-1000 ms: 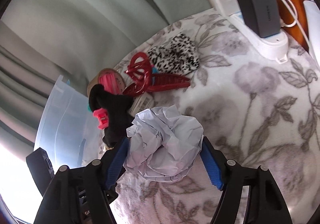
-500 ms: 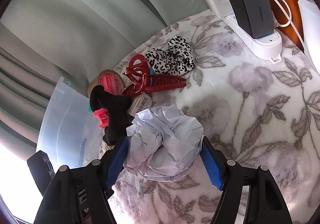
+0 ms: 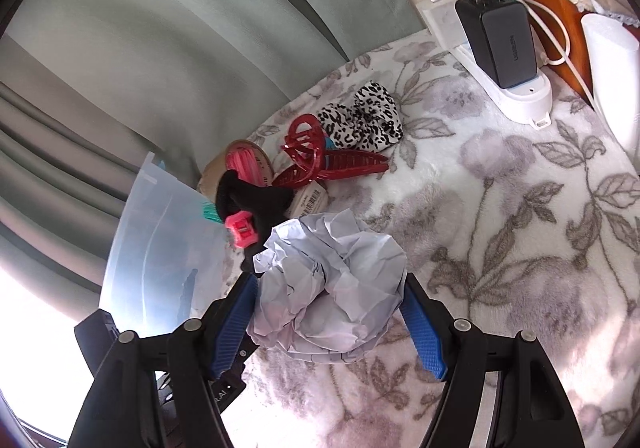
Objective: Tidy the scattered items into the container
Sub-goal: 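Grasp the bag of cotton swabs with the left tool while the right tool holds the paper, then carry the cotton swab bag with the left tool while the right tool carries the paper to the bin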
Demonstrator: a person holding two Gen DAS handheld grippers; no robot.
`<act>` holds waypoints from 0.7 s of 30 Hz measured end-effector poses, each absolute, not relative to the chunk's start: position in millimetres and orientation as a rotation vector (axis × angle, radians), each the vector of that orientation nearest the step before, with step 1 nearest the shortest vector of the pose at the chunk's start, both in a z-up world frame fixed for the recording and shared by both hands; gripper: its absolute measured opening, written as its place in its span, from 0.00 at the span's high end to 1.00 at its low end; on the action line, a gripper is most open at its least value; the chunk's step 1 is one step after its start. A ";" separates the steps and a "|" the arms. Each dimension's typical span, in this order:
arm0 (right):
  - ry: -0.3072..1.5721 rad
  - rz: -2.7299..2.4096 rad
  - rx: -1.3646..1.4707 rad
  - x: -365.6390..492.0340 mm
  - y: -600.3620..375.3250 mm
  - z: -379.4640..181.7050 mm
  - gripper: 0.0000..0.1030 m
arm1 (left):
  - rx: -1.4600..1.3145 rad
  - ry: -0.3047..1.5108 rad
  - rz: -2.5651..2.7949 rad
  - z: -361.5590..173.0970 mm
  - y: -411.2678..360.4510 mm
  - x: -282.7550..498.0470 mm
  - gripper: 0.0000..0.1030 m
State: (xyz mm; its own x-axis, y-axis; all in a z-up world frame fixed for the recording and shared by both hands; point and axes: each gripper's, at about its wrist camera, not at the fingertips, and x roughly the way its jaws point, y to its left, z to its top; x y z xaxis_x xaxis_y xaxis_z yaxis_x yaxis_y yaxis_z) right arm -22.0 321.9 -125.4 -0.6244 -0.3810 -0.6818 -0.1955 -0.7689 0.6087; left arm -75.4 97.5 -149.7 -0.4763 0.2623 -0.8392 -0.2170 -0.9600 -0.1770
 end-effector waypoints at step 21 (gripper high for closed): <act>-0.942 -2.674 1.060 40.3 322.9 -38.6 0.28 | -1.177 -0.066 2.548 -71.2 92.7 -16.7 0.55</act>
State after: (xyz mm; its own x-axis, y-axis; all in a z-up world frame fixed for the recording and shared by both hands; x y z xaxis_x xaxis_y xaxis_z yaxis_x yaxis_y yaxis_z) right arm 40.3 322.9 -38.6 -0.7490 -0.3184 -0.5810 -0.1162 -0.8002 0.5884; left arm -16.7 92.7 -71.2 -0.6028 0.3173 -0.7320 -0.2787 -0.9435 -0.1794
